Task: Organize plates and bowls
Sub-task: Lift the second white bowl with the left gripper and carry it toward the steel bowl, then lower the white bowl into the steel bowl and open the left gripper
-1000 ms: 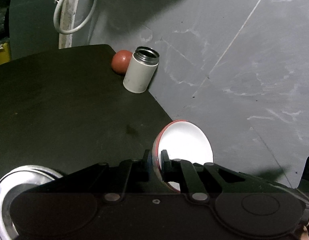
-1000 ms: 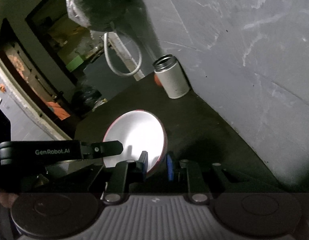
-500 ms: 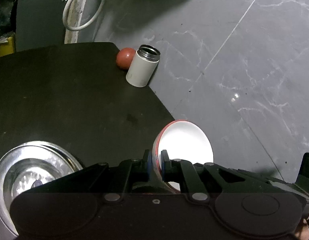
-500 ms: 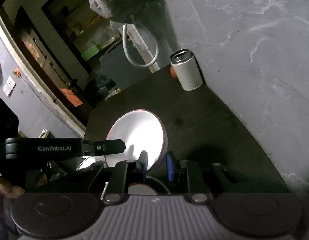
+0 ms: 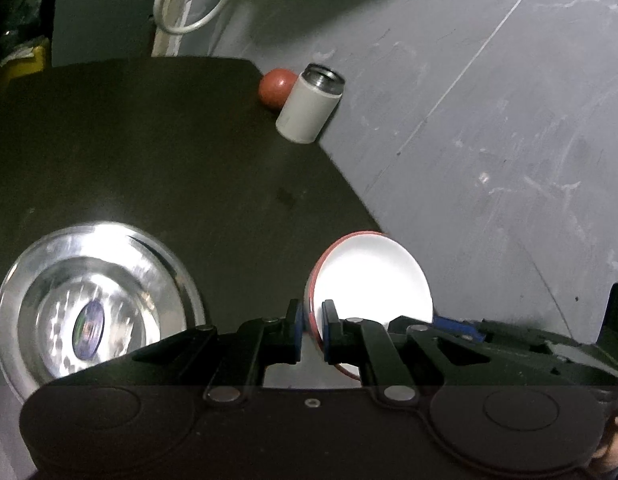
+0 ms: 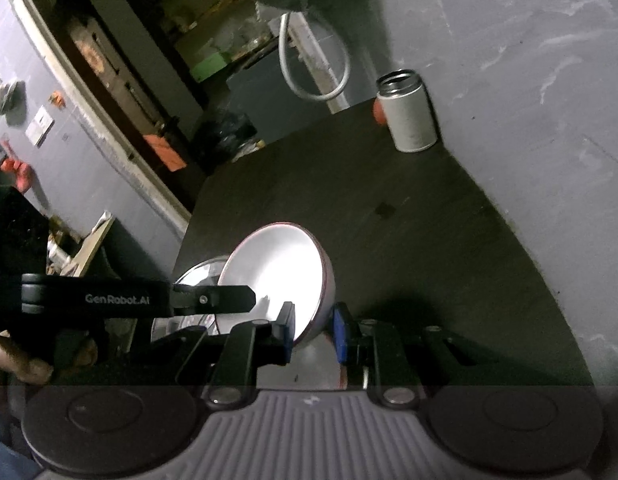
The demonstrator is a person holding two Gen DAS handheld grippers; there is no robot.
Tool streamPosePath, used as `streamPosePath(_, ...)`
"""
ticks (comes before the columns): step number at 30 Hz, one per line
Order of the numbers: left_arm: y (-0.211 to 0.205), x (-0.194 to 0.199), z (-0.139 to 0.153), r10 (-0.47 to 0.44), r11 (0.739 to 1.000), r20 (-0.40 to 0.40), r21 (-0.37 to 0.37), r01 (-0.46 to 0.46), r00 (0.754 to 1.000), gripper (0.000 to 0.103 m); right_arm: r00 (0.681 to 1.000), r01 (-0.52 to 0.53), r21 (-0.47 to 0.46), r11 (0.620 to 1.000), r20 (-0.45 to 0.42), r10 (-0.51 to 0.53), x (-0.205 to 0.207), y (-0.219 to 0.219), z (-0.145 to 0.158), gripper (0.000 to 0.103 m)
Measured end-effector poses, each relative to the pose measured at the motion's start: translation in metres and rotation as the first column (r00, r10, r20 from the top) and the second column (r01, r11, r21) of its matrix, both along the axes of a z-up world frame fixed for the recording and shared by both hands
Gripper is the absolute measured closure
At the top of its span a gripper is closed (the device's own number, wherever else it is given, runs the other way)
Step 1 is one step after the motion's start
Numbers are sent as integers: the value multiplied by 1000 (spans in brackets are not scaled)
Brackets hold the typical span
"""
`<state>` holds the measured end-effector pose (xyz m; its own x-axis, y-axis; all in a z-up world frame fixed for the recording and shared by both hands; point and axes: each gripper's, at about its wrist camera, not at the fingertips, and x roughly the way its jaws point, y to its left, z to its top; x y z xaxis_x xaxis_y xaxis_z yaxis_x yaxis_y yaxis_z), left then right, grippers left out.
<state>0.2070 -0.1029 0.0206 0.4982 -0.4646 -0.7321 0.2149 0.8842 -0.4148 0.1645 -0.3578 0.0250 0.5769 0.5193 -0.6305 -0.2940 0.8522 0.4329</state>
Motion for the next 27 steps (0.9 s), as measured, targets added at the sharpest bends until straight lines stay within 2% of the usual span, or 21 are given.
streamPosePath(11, 10, -14, -16, 16, 1000, -85, 0, -16, 996, 93, 997, -53, -27, 998, -60, 51, -7, 7, -6, 81)
streamPosePath(27, 7, -19, -29, 15, 998, -177, 60, -4, 984, 92, 986, -116, -86, 989, -131, 105, -7, 20, -16, 79)
